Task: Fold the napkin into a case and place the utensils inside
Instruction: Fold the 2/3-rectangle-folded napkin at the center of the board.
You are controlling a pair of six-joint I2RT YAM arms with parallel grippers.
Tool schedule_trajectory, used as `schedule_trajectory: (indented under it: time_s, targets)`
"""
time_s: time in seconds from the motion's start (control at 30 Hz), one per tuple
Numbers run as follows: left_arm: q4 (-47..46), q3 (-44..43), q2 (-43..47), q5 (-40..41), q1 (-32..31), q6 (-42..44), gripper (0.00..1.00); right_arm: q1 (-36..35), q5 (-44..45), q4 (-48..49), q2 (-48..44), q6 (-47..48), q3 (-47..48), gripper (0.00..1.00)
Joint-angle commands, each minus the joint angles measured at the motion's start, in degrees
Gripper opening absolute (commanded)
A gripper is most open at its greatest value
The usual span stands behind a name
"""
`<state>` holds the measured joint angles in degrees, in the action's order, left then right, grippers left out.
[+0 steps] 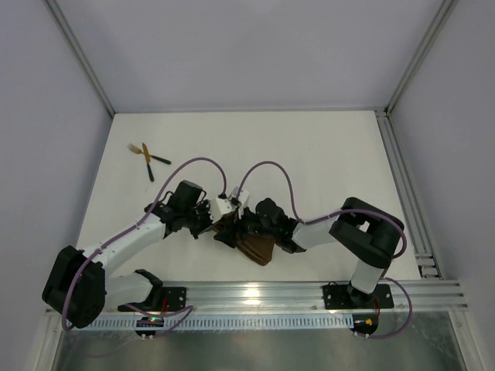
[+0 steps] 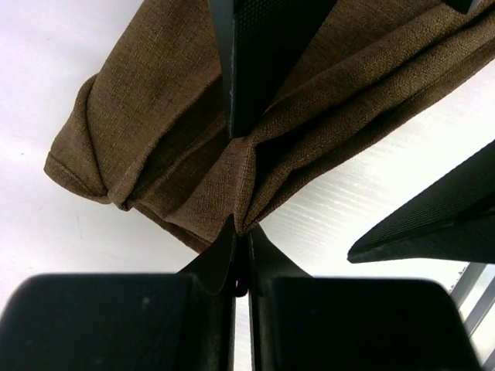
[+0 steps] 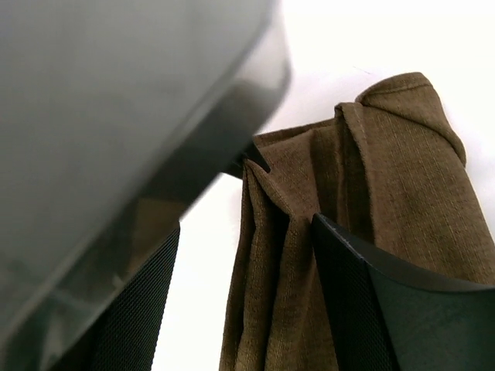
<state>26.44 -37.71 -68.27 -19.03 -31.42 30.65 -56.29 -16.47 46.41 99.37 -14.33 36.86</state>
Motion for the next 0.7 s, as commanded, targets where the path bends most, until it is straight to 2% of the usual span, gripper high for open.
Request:
schedule_trajectory:
  time_s: [0.0,0.13,0.33,0.53,0.67]
  targets:
    - [0.4,-2.2,-0.3,-2.6,0.6,-1.6,0.0,-1.2,0.4,9.1,1.9,-0.7,0.1,0.72]
    - [0.6,-2.9,-0.7,-3.7,1.4,-2.9,0.0,-3.4,4.3,10.1,3.9,-0.3,0.0,0.69]
    - [0.9,-3.4,-1.3,-4.3,2.5,-3.8,0.0,-3.6,9.4,11.8,4.3,-1.0,-2.6,0.59]
    - [0.7,-2.5,-1.0,-3.8,3.4,-3.3,0.0,-2.5,10.6,16.0,1.3,-1.5,-8.0,0.59]
    - [0.8,-2.5,-1.0,-5.0,3.5,-3.5,0.0,-2.5,8.8,7.8,1.5,1.0,-3.9,0.6]
